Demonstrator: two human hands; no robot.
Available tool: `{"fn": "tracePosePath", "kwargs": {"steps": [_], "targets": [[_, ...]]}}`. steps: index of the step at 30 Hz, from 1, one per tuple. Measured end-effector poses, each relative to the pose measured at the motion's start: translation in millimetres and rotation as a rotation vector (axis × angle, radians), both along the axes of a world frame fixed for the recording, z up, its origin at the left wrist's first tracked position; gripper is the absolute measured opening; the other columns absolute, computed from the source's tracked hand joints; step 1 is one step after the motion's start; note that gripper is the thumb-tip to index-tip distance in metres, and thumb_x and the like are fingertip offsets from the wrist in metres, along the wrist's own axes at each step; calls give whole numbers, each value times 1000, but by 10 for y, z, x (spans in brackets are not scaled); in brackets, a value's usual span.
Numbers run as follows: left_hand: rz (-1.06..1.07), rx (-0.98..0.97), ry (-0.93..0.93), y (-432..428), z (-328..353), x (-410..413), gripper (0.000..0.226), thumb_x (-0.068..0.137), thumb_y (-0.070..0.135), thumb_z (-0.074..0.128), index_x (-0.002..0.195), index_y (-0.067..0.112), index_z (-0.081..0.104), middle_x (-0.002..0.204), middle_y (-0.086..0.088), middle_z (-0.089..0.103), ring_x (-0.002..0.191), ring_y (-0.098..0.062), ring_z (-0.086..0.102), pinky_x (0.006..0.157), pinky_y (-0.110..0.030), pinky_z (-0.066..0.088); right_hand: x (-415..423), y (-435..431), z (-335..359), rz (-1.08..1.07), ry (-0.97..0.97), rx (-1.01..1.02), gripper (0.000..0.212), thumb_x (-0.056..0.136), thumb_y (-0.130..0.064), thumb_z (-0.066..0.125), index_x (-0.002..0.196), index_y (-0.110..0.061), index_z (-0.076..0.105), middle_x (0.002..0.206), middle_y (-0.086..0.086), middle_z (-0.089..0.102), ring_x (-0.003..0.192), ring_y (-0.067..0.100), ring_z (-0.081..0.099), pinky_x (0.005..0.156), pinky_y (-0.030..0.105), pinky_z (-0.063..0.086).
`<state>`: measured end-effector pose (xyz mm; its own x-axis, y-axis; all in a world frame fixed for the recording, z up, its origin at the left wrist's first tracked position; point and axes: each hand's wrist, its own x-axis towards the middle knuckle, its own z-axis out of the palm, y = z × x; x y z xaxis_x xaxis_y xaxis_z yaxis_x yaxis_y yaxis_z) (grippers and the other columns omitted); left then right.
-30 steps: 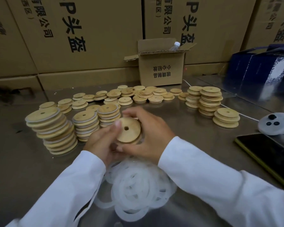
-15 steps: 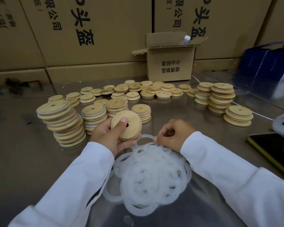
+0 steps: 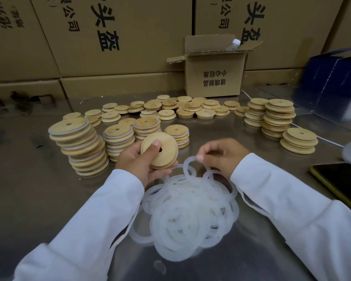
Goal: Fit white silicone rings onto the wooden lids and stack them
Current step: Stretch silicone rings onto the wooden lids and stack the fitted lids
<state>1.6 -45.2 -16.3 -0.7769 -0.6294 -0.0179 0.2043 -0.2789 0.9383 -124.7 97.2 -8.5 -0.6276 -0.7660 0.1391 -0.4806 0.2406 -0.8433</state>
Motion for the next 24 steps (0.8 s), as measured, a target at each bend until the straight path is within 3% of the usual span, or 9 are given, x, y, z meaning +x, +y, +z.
{"fn": "tracePosePath", "kwargs": {"steps": [6,9,11,16,20,24], "targets": [[30,34,-16,21,26,-6,12,86,27,58,88,16,64,88,-10,68,67,-25,70,48,-28,55,120,-27,99,48,-190,-362,13,85,-11,60,73,-16,64,57,-15,61,57,-4,54,62,9,42],[-39,19,-17,64,57,-3,33,67,47,61,88,22,66,79,-2,73,74,-23,71,53,-33,57,202,-81,96,-14,-245,-415,12,85,-12,61,74,-16,65,52,-15,60,51,-4,53,56,8,41],[-92,-61,-21,108,54,8,37,58,49,62,85,25,68,77,1,74,75,-22,71,55,-31,57,255,-115,92,-50,-264,-432,11,85,-10,61,75,-13,65,47,-16,58,45,-5,51,50,6,39],[-142,-244,-4,185,22,29,9,86,14,57,91,20,63,73,2,71,65,-17,70,52,-21,55,320,-134,90,-109,-331,-507,8,82,-9,66,74,-11,67,46,-13,59,41,-2,52,46,7,39],[-153,-231,0,177,29,35,14,91,19,51,97,19,63,91,-9,69,73,-20,71,54,-21,55,333,-143,95,-113,-328,-508,8,80,-8,67,74,-13,67,46,-13,60,41,-2,52,46,6,39],[-155,-217,3,172,21,31,16,92,20,49,97,20,64,92,-11,70,74,-23,71,54,-22,55,306,-162,61,-175,-257,-469,13,80,-13,68,70,-21,69,56,-10,66,52,-2,58,54,9,45]]}}
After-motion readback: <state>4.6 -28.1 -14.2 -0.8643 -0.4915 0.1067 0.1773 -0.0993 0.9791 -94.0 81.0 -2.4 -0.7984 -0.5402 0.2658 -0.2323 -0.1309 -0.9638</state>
